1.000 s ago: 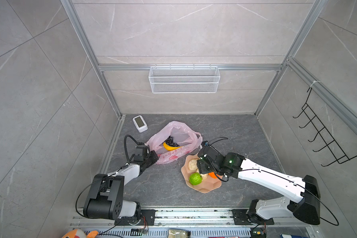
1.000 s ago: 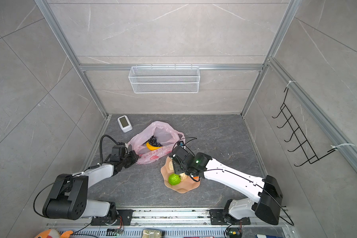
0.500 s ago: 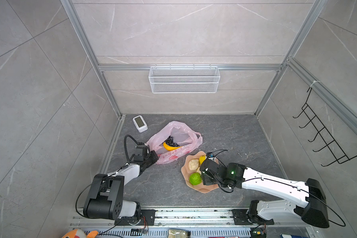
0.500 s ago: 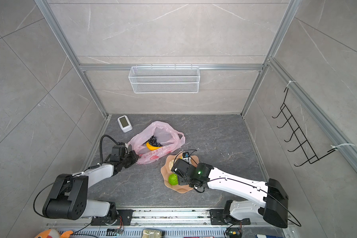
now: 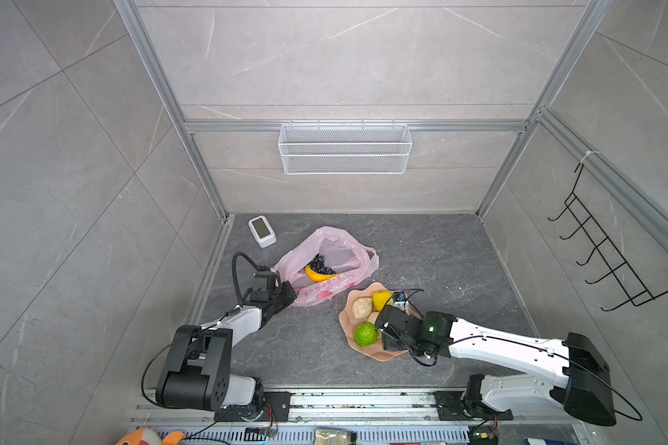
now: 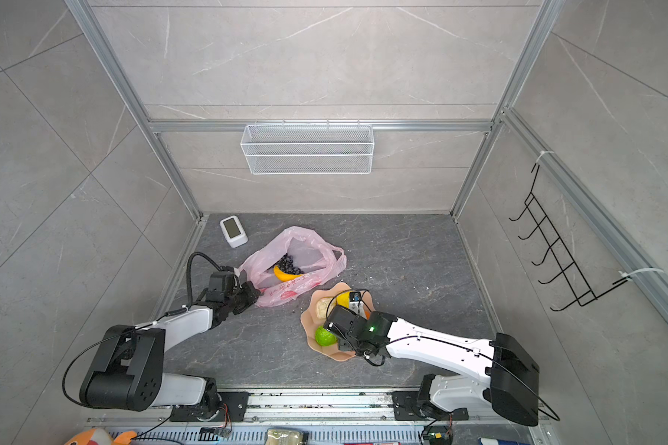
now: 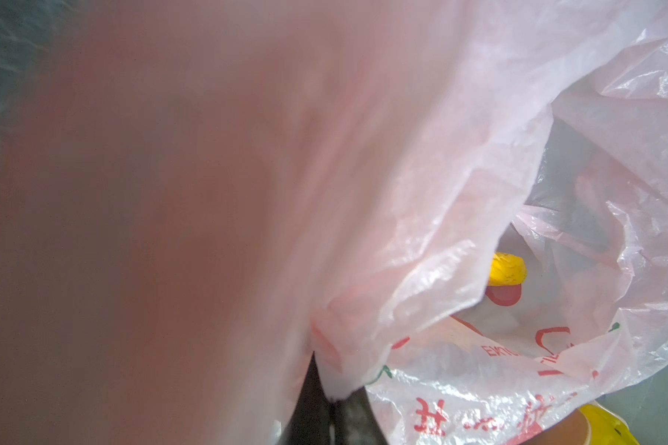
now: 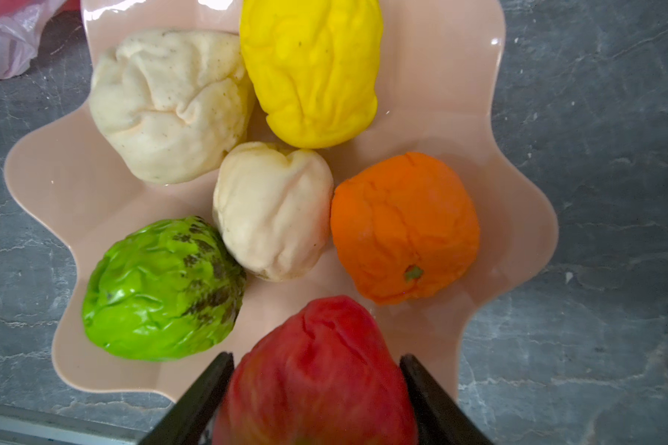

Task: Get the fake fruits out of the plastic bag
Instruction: 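Lower the red apple into the peach bowl and open the right gripper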

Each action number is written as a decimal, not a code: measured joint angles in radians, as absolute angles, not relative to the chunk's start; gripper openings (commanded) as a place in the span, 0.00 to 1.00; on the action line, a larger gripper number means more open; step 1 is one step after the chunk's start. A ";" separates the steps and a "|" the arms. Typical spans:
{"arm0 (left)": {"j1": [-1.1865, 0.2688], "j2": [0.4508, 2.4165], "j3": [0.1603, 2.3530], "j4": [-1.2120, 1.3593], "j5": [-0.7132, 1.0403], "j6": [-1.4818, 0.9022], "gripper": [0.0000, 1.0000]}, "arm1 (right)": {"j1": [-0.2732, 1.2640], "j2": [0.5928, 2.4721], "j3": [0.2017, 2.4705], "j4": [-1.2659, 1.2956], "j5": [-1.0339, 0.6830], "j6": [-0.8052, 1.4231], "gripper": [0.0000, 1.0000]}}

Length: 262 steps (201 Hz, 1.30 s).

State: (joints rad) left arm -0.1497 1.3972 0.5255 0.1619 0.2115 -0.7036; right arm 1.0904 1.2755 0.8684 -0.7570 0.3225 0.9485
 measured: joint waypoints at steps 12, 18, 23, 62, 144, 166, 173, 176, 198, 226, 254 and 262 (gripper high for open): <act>-0.150 1.397 0.525 0.162 0.212 -0.704 0.00 | 1.090 1.277 0.868 -0.751 0.323 0.951 0.66; -0.150 1.397 0.525 0.162 0.212 -0.704 0.00 | 1.090 1.279 0.868 -0.749 0.323 0.951 0.66; -0.150 1.397 0.525 0.162 0.212 -0.704 0.00 | 1.090 1.282 0.868 -0.747 0.323 0.951 0.66; -0.150 1.397 0.525 0.162 0.212 -0.704 0.00 | 1.090 1.309 0.868 -0.743 0.323 0.952 0.68; -0.150 1.398 0.525 0.163 0.212 -0.704 0.00 | 1.090 1.332 0.868 -0.743 0.325 0.955 0.70; -0.150 1.398 0.525 0.163 0.212 -0.704 0.00 | 1.090 1.343 0.868 -0.741 0.326 0.955 0.71; -0.150 1.398 0.525 0.163 0.212 -0.704 0.00 | 1.090 1.346 0.868 -0.740 0.327 0.955 0.72; -0.150 1.398 0.525 0.163 0.212 -0.704 0.00 | 1.090 1.347 0.868 -0.739 0.327 0.955 0.72; -0.150 1.398 0.525 0.163 0.212 -0.704 0.00 | 1.090 1.357 0.868 -0.736 0.330 0.953 0.79; -0.150 1.398 0.525 0.163 0.212 -0.704 0.00 | 1.090 1.360 0.868 -0.737 0.341 0.950 0.83; -0.150 1.398 0.525 0.163 0.211 -0.704 0.00 | 1.090 1.360 0.868 -0.737 0.351 0.950 0.84; -0.150 1.398 0.525 0.163 0.211 -0.704 0.00 | 1.090 1.360 0.868 -0.738 0.353 0.950 0.85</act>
